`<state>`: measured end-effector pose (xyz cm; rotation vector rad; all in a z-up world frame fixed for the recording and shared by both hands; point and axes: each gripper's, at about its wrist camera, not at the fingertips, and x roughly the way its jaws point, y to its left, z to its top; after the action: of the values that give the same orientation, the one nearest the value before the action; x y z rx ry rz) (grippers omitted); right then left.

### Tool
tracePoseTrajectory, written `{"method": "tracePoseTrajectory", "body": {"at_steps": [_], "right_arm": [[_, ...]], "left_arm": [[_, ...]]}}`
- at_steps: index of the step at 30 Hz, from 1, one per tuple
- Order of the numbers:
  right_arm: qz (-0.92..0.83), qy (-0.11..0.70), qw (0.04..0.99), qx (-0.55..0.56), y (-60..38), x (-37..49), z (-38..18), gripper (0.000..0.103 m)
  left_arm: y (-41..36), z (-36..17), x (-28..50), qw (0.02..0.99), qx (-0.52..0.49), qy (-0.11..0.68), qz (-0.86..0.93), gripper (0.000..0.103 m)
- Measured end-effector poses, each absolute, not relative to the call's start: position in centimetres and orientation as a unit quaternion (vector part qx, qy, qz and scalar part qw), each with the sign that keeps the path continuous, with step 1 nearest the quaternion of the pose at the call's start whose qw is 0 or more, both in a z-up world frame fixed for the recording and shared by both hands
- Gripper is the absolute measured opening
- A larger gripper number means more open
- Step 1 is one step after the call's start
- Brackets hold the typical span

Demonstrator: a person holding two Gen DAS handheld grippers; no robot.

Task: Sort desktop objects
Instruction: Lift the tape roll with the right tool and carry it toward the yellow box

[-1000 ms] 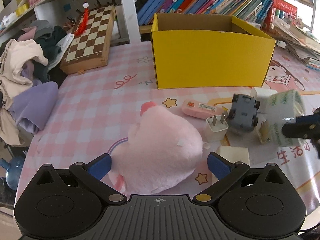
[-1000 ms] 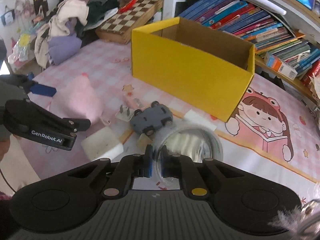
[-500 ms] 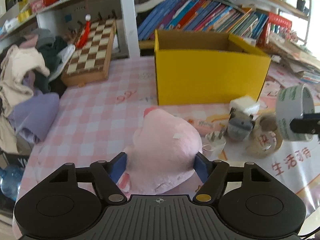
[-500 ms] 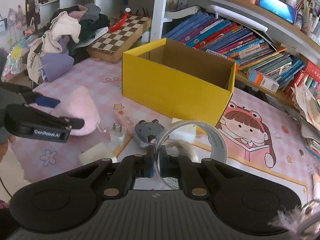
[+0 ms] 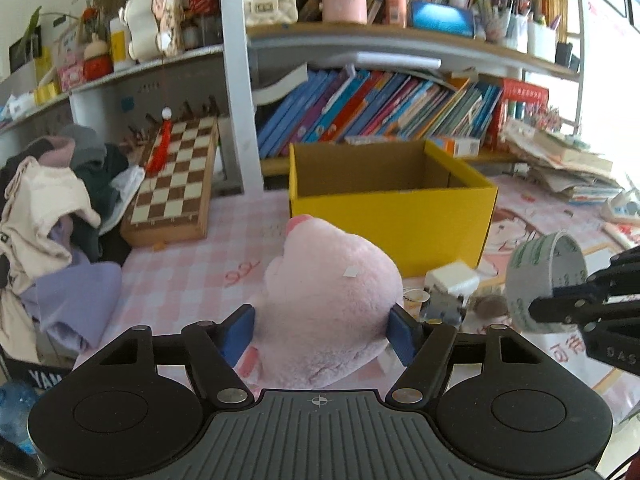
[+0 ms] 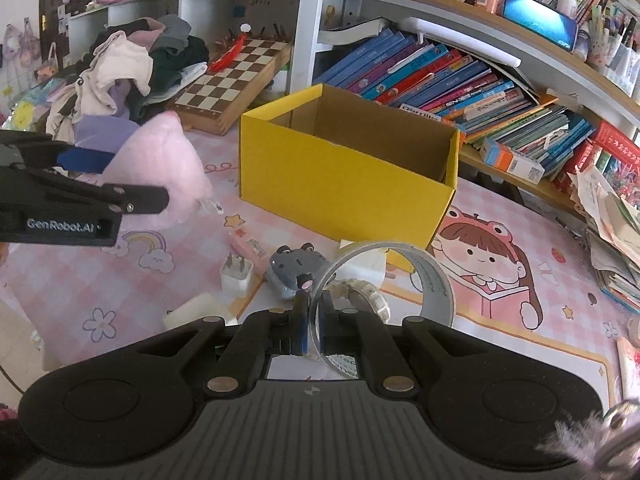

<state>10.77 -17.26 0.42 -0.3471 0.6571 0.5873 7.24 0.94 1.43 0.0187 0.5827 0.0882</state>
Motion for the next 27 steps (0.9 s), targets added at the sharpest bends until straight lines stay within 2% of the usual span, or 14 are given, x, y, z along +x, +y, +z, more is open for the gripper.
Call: {"method": "tracePoseTrajectory", "body": {"at_steps": [27], "right_arm": [[0.303,0.258,0.904,-0.157,-19.4,17.1,4.1,0.005]], "left_arm": [[-1.3,4.1,12.0,0.97,0.027,0.236,0.047,0.07]]}}
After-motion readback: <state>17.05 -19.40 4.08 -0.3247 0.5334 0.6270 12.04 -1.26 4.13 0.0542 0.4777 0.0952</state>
